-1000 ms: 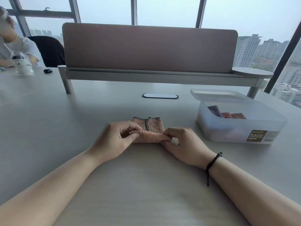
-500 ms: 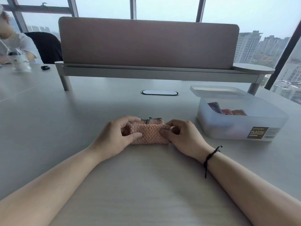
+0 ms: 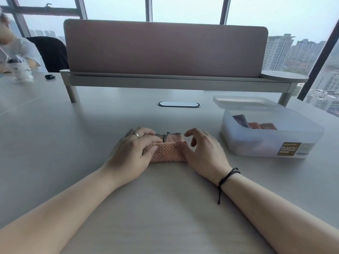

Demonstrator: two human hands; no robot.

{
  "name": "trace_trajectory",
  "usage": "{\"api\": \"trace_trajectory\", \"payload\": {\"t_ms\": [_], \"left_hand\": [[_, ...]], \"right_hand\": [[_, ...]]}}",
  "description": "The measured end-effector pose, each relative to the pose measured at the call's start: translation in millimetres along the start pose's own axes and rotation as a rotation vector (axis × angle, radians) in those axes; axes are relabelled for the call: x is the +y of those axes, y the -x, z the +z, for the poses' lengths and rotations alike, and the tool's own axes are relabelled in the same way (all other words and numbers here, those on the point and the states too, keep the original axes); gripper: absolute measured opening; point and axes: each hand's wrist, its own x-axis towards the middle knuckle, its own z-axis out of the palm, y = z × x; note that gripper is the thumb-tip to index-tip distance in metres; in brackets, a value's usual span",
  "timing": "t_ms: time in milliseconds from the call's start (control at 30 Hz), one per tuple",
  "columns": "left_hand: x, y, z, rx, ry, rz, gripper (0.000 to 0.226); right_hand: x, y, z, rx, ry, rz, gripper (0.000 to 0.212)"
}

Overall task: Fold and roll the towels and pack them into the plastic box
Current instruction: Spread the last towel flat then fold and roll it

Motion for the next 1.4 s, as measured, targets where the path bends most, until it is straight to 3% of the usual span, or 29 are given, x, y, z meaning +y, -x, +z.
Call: {"api": "trace_trajectory", "payload": {"t_ms": [67,133,233,333,433,600,767,833,1033,1167,1267,1400], "left_hand": [[4,0,-1,-0.043,-0.035,0.096,0.029],[6,0,1,-0.184,-0.015,0.179,0.039],[5,0,-1,-0.429,0.125,0.226,0.044],[3,-1,-4,-0.539,0.242,0.196,0.045],[-2,-3,-4,-0.571,0.311,0.151,0.042],[-2,-3,-4,-0.542,0.368,0.113,0.046],[-3,3,-3,-0.309,0.196,0.033,0.056],[-2,2,-4,-0.222,0.144,0.036,0.050],[-2,-2,-4,-0.111,0.146,-0.014,0.039],[-3,-2,-5,-0.005,0.218,-0.021,0.034],[-5,-2,-6,-0.022,0.223,-0.035,0.043],[-7,-3,-6,-0.064,0.207,-0.108,0.053]], "right_hand": [[-1,2,-7,0.061,-0.060,-0.101,0.035],[0,5,-12,0.052,-0.046,-0.235,0.035],[-1,11,-14,-0.155,0.023,-0.379,0.045],[0,15,-12,-0.365,0.061,-0.399,0.061],[-2,14,-14,-0.351,0.088,-0.383,0.058],[-7,11,-9,-0.247,0.133,-0.355,0.037],[-2,9,-6,-0.147,0.124,-0.388,0.019],[0,10,-7,-0.136,0.104,-0.369,0.019],[0,8,-4,-0.183,0.094,-0.311,0.048],[2,6,0,-0.087,0.171,-0.318,0.022],[6,5,1,-0.082,0.150,-0.292,0.014],[9,1,-2,-0.086,-0.084,-0.128,0.009]]}}
